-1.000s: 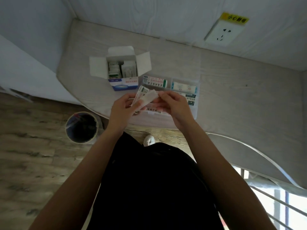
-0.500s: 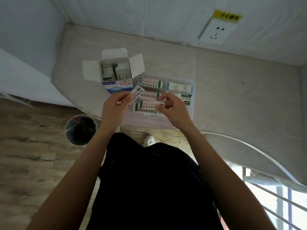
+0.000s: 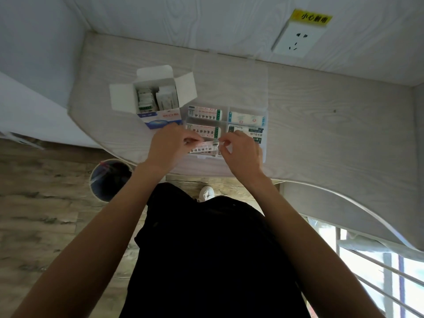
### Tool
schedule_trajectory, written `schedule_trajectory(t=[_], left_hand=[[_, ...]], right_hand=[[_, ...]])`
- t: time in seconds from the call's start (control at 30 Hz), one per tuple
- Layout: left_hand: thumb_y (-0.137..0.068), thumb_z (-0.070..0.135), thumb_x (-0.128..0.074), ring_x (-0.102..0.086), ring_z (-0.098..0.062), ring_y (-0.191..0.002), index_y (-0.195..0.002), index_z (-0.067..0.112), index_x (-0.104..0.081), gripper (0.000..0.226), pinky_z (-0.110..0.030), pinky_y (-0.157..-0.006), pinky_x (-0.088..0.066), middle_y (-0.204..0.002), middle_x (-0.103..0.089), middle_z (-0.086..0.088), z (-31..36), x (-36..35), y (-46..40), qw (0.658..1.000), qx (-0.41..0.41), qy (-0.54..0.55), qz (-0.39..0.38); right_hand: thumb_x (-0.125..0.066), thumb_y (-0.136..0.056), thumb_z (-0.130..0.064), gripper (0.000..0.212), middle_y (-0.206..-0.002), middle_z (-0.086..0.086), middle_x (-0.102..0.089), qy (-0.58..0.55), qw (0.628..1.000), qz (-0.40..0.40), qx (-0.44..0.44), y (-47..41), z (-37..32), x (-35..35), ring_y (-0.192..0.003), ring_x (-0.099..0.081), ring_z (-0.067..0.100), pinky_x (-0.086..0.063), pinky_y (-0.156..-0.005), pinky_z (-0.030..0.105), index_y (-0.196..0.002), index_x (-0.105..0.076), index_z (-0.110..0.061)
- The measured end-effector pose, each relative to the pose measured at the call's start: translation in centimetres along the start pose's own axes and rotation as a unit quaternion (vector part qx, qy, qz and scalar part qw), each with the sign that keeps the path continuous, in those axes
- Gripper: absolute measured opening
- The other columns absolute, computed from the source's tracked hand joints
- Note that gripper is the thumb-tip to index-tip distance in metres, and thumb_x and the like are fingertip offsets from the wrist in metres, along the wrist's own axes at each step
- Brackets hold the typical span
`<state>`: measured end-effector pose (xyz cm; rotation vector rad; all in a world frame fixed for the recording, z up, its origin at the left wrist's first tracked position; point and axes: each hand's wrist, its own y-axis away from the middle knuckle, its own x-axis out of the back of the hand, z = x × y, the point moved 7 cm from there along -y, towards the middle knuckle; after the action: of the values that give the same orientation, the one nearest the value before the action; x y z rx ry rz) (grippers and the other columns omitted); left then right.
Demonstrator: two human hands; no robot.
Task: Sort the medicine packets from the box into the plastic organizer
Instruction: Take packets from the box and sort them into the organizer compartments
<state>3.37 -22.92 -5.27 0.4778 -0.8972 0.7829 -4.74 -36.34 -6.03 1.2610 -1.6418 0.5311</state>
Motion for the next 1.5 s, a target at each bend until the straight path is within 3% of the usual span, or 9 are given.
schedule_trajectory(t=[0.23, 0.4, 0.5, 0.8, 0.9, 1.03, 1.3, 1.5], left_hand=[[-0.06, 0.021, -0.085, -0.062, -0.028, -0.065, -0.082, 0.019, -0.077, 0.025, -0.034, -0.065, -0.048, -0.067, -0.069, -0.01, 1.5, -0.6, 0.1, 0.989, -0.068, -0.134, 0.009], [-0.05, 0.024, -0.09, -0.06, -0.027, -0.059, -0.074, 0.016, -0.076, 0.029, -0.034, -0.065, -0.049, -0.058, -0.066, -0.01, 1.8, -0.8, 0.5, 0.979, -0.062, -0.194, -0.011], [-0.048, 0.026, -0.091, -0.06, -0.027, -0.059, -0.07, 0.016, -0.075, 0.029, -0.035, -0.065, -0.051, -0.057, -0.064, -0.01, 1.8, -0.9, 0.5, 0.977, -0.059, -0.206, -0.017], [-0.05, 0.027, -0.09, -0.062, -0.03, -0.065, -0.072, 0.016, -0.075, 0.029, -0.038, -0.067, -0.05, -0.06, -0.067, -0.009, 1.4, -1.1, 0.6, 0.974, -0.052, -0.219, -0.013], [-0.055, 0.029, -0.088, -0.062, -0.03, -0.068, -0.074, 0.016, -0.075, 0.026, -0.038, -0.07, -0.049, -0.064, -0.069, -0.009, 0.8, -1.5, 0.6, 0.975, -0.043, -0.219, -0.012], [-0.061, 0.03, -0.085, -0.061, -0.029, -0.071, -0.077, 0.016, -0.074, 0.024, -0.038, -0.074, -0.047, -0.069, -0.071, -0.007, 0.5, -1.6, 0.7, 0.978, -0.048, -0.205, 0.003], [-0.07, 0.032, -0.078, -0.061, -0.028, -0.075, -0.076, 0.019, -0.074, 0.015, -0.038, -0.076, -0.044, -0.07, -0.071, -0.004, 0.6, -1.1, 1.1, 0.976, -0.05, -0.208, 0.037], [-0.071, 0.034, -0.076, -0.06, -0.027, -0.074, -0.075, 0.017, -0.073, 0.017, -0.037, -0.076, -0.044, -0.069, -0.071, -0.004, 0.5, -1.2, 1.1, 0.975, -0.046, -0.216, 0.038]], right_hand=[[-0.058, -0.091, -0.031, 0.02, -0.089, -0.001, -0.055, 0.043, 0.998, 0.028, 0.028, 0.1, -0.1, 0.3, -0.077, -0.052, 0.013, -0.033, -0.061, 0.024, -0.097, -0.072, -0.019], [-0.05, -0.093, -0.039, 0.031, -0.099, 0.001, -0.05, 0.111, 0.993, -0.021, 0.017, -0.2, -0.5, -0.5, -0.091, -0.051, 0.015, -0.035, -0.064, 0.027, -0.105, -0.07, -0.019], [-0.051, -0.093, -0.04, 0.03, -0.095, -0.003, -0.046, 0.085, 0.995, -0.048, 0.019, -0.2, -0.9, -1.1, -0.089, -0.051, 0.013, -0.034, -0.066, 0.026, -0.107, -0.069, -0.02], [-0.047, -0.091, -0.006, 0.02, -0.107, 0.007, -0.052, 0.182, 0.981, -0.037, 0.048, 0.3, -2.2, -0.8, -0.088, -0.052, 0.021, -0.032, -0.061, 0.028, -0.101, -0.064, -0.005], [-0.052, -0.091, -0.008, 0.018, -0.103, 0.005, -0.054, 0.171, 0.984, -0.042, 0.017, 0.0, -1.8, -0.9, -0.079, -0.052, 0.019, -0.035, -0.061, 0.028, -0.103, -0.066, -0.009], [-0.056, -0.092, -0.017, 0.017, -0.104, 0.002, -0.057, 0.152, 0.987, -0.049, -0.01, -0.5, -1.3, -0.8, -0.085, -0.061, 0.021, -0.037, -0.062, 0.027, -0.103, -0.069, -0.015], [-0.046, -0.092, -0.013, 0.023, -0.103, 0.005, -0.056, 0.186, 0.982, -0.019, 0.033, 0.5, -2.2, 0.1, -0.078, -0.052, 0.018, -0.033, -0.059, 0.029, -0.098, -0.067, -0.008], [-0.044, -0.094, -0.018, 0.026, -0.103, 0.003, -0.056, 0.147, 0.988, -0.044, -0.004, 1.4, -1.5, -0.6, -0.079, -0.056, 0.02, -0.038, -0.063, 0.028, -0.098, -0.069, -0.01]])
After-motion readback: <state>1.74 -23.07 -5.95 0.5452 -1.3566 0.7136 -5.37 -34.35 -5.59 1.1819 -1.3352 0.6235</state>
